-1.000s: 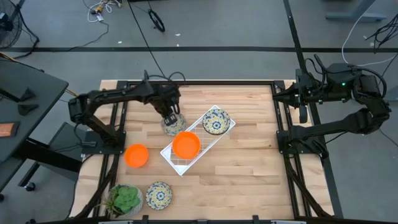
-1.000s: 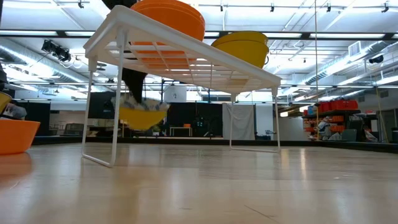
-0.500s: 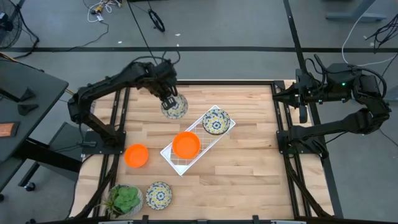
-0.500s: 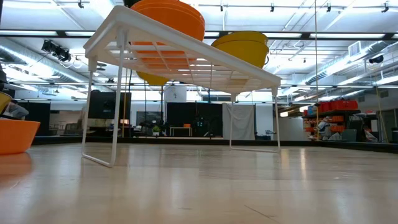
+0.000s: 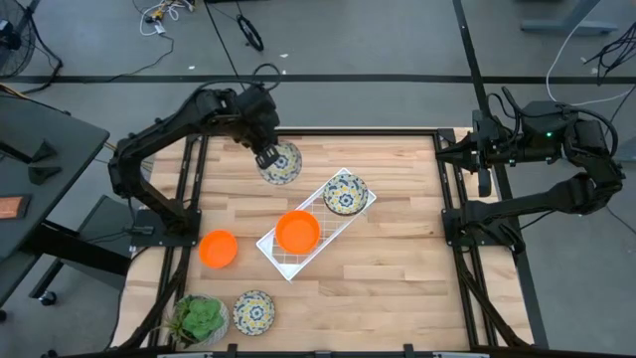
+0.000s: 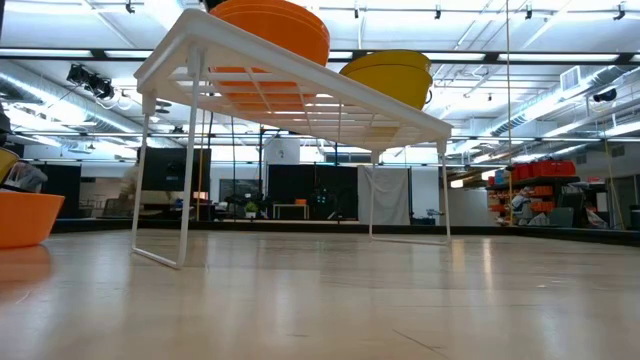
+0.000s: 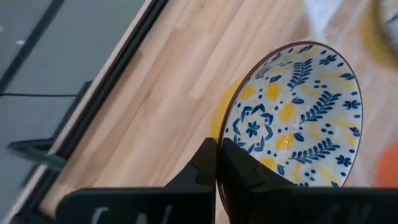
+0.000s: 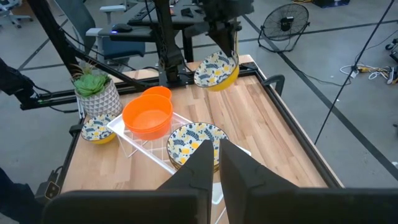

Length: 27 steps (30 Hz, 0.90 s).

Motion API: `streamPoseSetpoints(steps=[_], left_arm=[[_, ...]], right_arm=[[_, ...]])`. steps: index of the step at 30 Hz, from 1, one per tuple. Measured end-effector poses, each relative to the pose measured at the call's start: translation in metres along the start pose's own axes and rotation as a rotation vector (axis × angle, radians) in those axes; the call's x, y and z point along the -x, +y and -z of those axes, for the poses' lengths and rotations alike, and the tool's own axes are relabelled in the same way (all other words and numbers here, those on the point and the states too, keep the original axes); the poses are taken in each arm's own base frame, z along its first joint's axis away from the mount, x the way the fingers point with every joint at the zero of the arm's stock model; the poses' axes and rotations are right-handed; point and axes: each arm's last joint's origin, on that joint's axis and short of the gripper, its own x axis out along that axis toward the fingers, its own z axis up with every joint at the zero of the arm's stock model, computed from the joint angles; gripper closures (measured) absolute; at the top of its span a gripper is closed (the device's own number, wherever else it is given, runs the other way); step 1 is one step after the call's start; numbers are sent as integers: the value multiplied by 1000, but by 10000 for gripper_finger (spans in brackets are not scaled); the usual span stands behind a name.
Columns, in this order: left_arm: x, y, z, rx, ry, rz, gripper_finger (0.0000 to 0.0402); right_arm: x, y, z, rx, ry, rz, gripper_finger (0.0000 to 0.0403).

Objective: Pick & Place Mini bowls
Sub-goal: Stack the yellow patterned bowl on top of the yellow patterned bowl on the shelf

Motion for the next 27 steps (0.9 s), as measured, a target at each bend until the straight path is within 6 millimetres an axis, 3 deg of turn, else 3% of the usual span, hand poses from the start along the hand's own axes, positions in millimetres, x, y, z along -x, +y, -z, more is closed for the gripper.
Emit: streamPoseSetpoints(steps=[10,17,27], left_arm=[[22,-8,-15,104,-128,297,394],[23,-13,-25,153,-176,484,394],[22,-15,-33,188,-213,553,394]], right_arm=[[0,0,0,0,-1,0,371],[0,0,0,0,0,0,371],[0,0,0,0,0,0,371]])
